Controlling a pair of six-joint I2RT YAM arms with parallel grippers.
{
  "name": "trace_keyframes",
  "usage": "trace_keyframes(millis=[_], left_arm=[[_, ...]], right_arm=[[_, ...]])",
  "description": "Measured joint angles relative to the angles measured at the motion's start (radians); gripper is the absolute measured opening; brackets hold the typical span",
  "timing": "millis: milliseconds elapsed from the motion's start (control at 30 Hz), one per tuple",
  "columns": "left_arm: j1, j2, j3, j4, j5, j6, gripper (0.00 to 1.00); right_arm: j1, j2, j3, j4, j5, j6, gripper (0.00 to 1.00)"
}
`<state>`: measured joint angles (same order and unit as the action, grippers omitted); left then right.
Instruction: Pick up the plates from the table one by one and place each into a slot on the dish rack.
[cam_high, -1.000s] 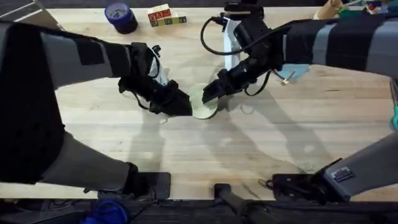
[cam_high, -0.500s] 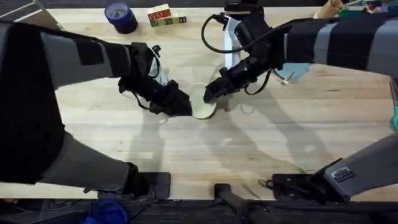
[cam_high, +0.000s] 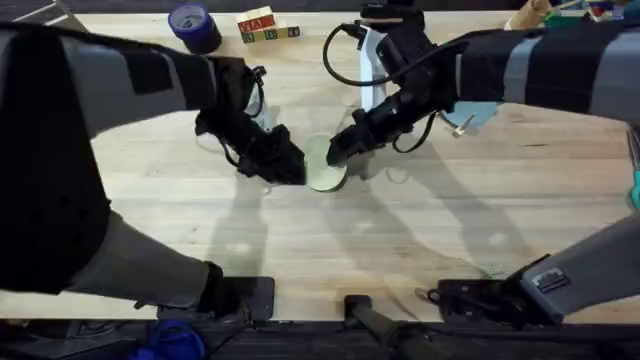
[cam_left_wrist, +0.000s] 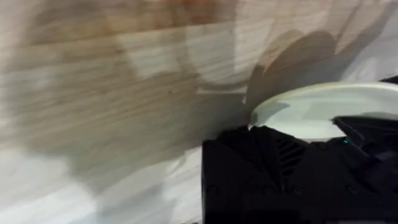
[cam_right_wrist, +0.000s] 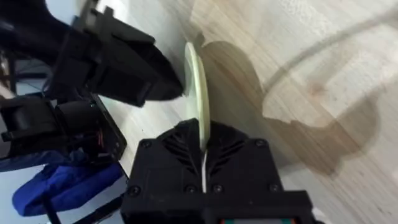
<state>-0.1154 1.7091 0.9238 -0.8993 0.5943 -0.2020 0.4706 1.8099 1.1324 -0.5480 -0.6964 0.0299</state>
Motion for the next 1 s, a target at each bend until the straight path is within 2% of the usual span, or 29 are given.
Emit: trace_keyframes(millis=[167, 333, 633, 833, 933, 1000], left_arm=[[0.002, -0.017, 0.081, -0.06, -0.084, 0.0, 0.041], [0.002, -0.093, 0.159, -0.125, -0.161, -0.001, 0.041], [0.002, -0.263, 0.306, -0.248, -0.382, -0.016, 0.041], [0.002, -0.368, 0.391, -0.257, -0.476, -0.016, 0.044], [0.002, -0.408, 0.403, -0.259, -0.511, -0.016, 0.183], [0.002, -0.418, 0.404, -0.265, -0.528, -0.019, 0.343]], right_arm=[[0.0, 0.0, 0.0, 0.0, 0.0, 0.0, 0.034], [0.0, 0.0, 0.0, 0.0, 0.0, 0.0, 0.033], [-0.007, 0.0, 0.0, 0.0, 0.0, 0.0, 0.033], [-0.016, 0.0, 0.0, 0.001, 0.0, -0.001, 0.033], [-0.016, 0.0, 0.0, 0.001, 0.0, -0.009, 0.033], [-0.016, 0.0, 0.0, 0.001, 0.0, -0.017, 0.033]])
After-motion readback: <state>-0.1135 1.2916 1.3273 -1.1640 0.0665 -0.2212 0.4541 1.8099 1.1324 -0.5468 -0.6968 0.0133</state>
